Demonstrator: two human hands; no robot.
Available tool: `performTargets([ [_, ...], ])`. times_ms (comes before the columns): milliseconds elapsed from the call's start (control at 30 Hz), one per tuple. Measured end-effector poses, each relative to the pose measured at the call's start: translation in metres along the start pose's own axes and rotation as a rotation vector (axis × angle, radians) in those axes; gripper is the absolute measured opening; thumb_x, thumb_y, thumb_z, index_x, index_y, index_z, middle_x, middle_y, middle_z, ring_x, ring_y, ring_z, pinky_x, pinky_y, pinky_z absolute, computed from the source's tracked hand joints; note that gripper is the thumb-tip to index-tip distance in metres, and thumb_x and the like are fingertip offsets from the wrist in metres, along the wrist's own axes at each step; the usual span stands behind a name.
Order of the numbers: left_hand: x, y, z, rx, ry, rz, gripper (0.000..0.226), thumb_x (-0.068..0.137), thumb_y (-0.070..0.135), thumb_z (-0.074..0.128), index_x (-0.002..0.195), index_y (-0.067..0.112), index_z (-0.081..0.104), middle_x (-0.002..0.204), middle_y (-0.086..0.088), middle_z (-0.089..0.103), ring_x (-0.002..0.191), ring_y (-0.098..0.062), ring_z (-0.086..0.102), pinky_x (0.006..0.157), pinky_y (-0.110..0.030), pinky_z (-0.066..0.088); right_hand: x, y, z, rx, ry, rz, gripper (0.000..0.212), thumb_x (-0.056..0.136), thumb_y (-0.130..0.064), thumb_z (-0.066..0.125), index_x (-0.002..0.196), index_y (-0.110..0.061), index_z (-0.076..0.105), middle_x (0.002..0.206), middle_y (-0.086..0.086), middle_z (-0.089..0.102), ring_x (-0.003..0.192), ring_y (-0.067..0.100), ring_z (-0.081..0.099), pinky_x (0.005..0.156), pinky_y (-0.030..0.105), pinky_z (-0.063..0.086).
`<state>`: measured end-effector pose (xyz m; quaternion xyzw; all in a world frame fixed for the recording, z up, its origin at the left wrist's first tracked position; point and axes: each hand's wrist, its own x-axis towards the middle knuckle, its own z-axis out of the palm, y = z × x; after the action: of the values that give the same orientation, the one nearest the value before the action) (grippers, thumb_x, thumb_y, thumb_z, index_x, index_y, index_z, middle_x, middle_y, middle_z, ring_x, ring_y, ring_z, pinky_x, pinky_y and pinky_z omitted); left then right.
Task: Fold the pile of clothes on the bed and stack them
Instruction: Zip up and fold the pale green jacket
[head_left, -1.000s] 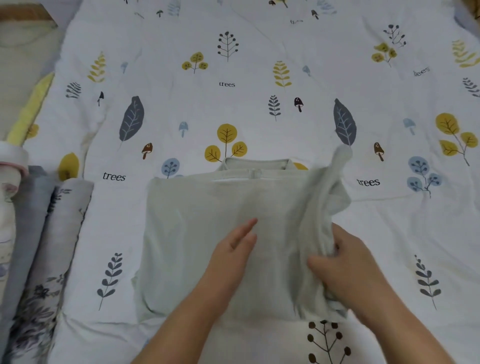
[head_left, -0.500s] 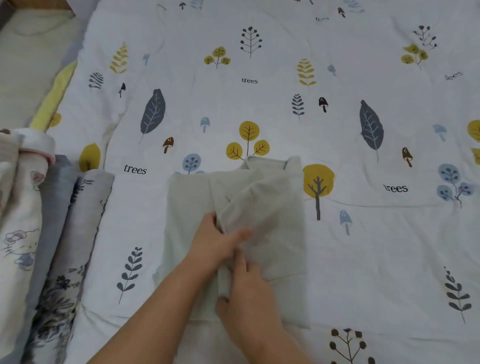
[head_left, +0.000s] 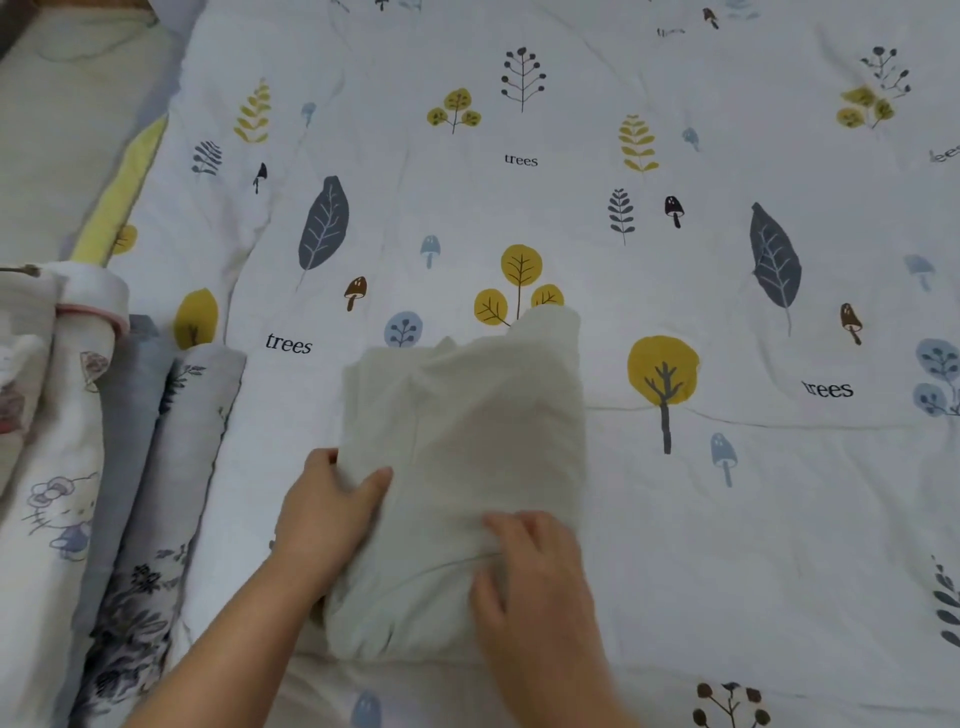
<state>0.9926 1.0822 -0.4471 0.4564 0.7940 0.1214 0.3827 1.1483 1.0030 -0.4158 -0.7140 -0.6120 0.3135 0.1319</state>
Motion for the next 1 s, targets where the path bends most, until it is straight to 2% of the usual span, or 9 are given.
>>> performTargets([
  [167,-0.001,0.0,0.005,-0.092,0.033,0.087,0.022,0.087,0.014,0.062,0.106,0.014,0.051,0.086,0.009,0.053,0.086,-0.02,0.052,0.064,-0.027,0.033,0.011,0.022,-0.003,-0.058,0.052,0.271,0.064,0.094,-0.033,0.041,0.148,-0.034,0.007,0.153,0.001,0.004,0.14,0.016,0.005,0.11,0.029,0.016],
  [267,-0.008,-0.004,0.004,0.138,0.112,0.075,0.016,0.092,0.014,0.051,0.106,0.012,0.045,0.089,-0.005,0.056,0.086,-0.032,0.053,0.065,-0.034,0.038,0.008,0.027,0.008,-0.145,0.05,0.198,0.073,0.074,-0.02,0.073,0.14,-0.015,0.043,0.147,0.019,0.035,0.134,0.033,0.038,0.1,0.045,0.04],
  [400,-0.021,-0.011,0.014,0.568,0.226,0.368,0.056,0.087,0.023,0.056,0.137,0.001,0.041,0.134,-0.028,0.045,0.119,-0.043,0.047,0.093,-0.055,0.039,0.001,0.032,0.017,-0.369,-0.039,0.126,0.077,0.042,-0.031,0.092,0.112,-0.01,0.07,0.121,0.022,0.061,0.107,0.037,0.062,0.071,0.05,0.055],
  [533,-0.015,-0.019,0.024,0.699,0.038,0.709,0.063,0.095,0.053,0.019,0.142,0.015,0.036,0.148,-0.016,0.034,0.136,-0.032,0.029,0.109,-0.054,0.013,0.012,0.03,0.014,-0.373,0.021,0.125,0.064,0.073,-0.046,0.059,0.126,-0.011,0.06,0.132,0.021,0.053,0.119,0.036,0.054,0.088,0.054,0.045],
  [633,-0.005,-0.042,0.025,0.729,-0.158,0.681,0.068,0.092,0.061,0.001,0.146,0.024,0.024,0.154,-0.004,0.018,0.143,-0.022,0.016,0.112,-0.052,0.013,0.008,0.04,0.02,-0.413,-0.074,0.061,0.067,0.075,-0.051,0.038,0.128,-0.016,0.058,0.136,0.016,0.051,0.121,0.034,0.052,0.089,0.057,0.044],
  [767,0.008,-0.058,0.022,0.687,-0.185,0.69,0.076,0.077,0.071,-0.019,0.143,0.036,-0.007,0.152,0.011,-0.019,0.142,-0.009,-0.018,0.114,-0.036,-0.014,0.002,0.056,0.023,-0.457,-0.142,0.027,0.066,0.076,-0.054,0.038,0.127,-0.018,0.06,0.136,0.013,0.051,0.12,0.034,0.053,0.086,0.058,0.045],
  [867,0.006,-0.045,0.006,0.514,-0.124,0.629,0.079,0.084,0.065,0.005,0.149,0.022,0.015,0.158,-0.001,0.008,0.145,-0.021,0.01,0.116,-0.033,0.005,0.005,0.052,0.017,-0.436,-0.101,0.002,0.061,0.076,-0.049,0.054,0.125,-0.013,0.061,0.134,0.018,0.052,0.118,0.037,0.055,0.085,0.053,0.047],
  [933,-0.007,-0.041,-0.008,0.307,0.153,0.443,0.055,0.09,0.045,0.036,0.125,0.007,0.054,0.127,-0.017,0.051,0.117,-0.034,0.048,0.097,-0.041,0.037,0.001,0.053,0.017,-0.361,-0.005,0.041,0.06,0.071,-0.037,0.067,0.122,-0.007,0.062,0.128,0.027,0.054,0.112,0.041,0.058,0.08,0.051,0.051],
  [1000,-0.025,-0.045,-0.018,0.22,0.257,0.19,0.026,0.09,0.04,0.047,0.096,0.016,0.054,0.098,-0.008,0.054,0.09,-0.032,0.056,0.072,-0.038,0.04,-0.006,0.05,0.012,-0.234,0.056,0.152,0.055,0.081,-0.03,0.064,0.131,-0.009,0.054,0.129,0.026,0.051,0.112,0.039,0.058,0.081,0.045,0.052],
])
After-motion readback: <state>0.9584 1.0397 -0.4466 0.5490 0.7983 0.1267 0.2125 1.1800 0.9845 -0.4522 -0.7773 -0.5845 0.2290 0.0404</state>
